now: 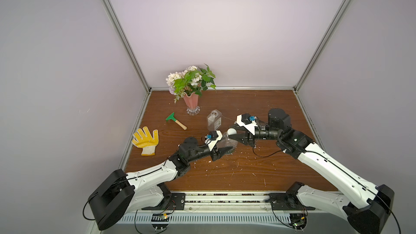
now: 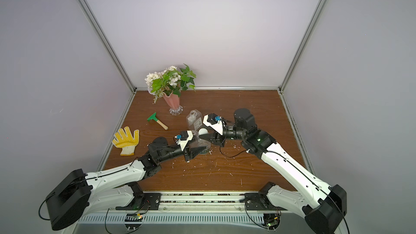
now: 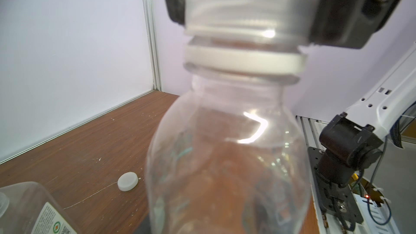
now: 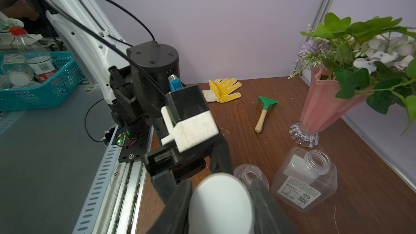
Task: Screw on the bottle caps
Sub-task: Screw the bottle cap onto the plastic bottle.
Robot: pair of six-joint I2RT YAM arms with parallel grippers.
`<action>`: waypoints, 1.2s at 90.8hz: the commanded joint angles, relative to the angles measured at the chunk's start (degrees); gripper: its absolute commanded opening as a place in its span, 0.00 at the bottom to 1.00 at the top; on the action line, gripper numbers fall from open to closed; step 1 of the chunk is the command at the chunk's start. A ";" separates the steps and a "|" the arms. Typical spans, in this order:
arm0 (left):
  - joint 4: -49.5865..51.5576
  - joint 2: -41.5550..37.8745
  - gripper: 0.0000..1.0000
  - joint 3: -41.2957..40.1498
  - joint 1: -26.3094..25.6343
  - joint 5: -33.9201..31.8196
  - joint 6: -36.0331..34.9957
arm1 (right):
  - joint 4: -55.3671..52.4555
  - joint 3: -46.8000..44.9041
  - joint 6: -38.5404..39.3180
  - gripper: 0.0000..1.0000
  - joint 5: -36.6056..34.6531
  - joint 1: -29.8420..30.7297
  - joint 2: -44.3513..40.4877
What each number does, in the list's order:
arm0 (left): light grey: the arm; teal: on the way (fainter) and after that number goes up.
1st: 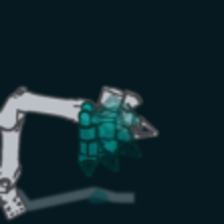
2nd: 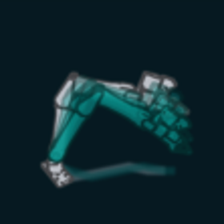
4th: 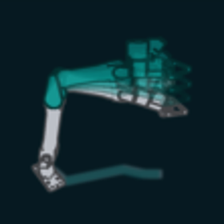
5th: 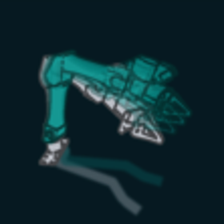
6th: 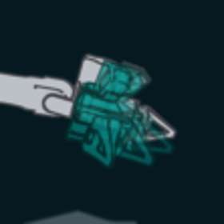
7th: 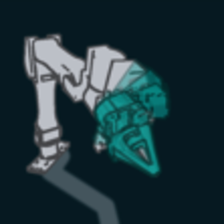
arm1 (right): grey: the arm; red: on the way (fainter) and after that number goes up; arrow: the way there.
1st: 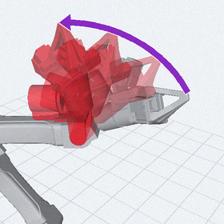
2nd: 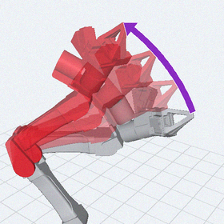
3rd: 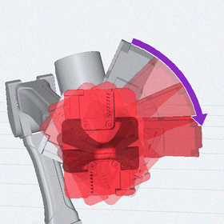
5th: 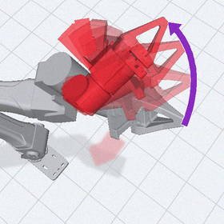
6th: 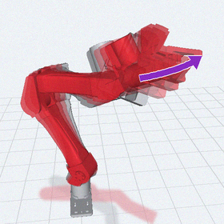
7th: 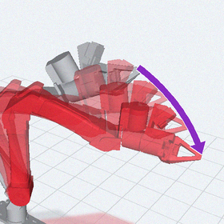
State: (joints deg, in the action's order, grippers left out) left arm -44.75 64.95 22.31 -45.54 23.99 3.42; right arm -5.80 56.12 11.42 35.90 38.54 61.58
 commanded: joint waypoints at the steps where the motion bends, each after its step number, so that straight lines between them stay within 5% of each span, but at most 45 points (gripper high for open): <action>1: -7.32 -2.64 0.55 2.19 0.42 -2.93 -1.20 | -0.03 -2.88 -6.01 0.41 -8.42 0.46 -1.09; 41: -9.63 -1.00 0.55 2.39 0.40 -7.44 -1.10 | 3.96 -5.19 -15.22 0.42 -24.25 5.51 -2.13; 72: -10.16 -0.72 0.55 0.33 0.36 -8.35 -0.31 | 2.09 -0.16 -13.74 0.46 -23.61 6.35 -1.02; 109: -9.77 -0.90 0.55 -1.49 0.36 -9.80 1.12 | -3.44 4.47 -7.52 0.99 -17.23 5.92 -3.25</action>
State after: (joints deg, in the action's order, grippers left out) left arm -51.96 65.08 21.43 -45.54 14.70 3.66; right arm -7.20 58.00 1.13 15.73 44.86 60.31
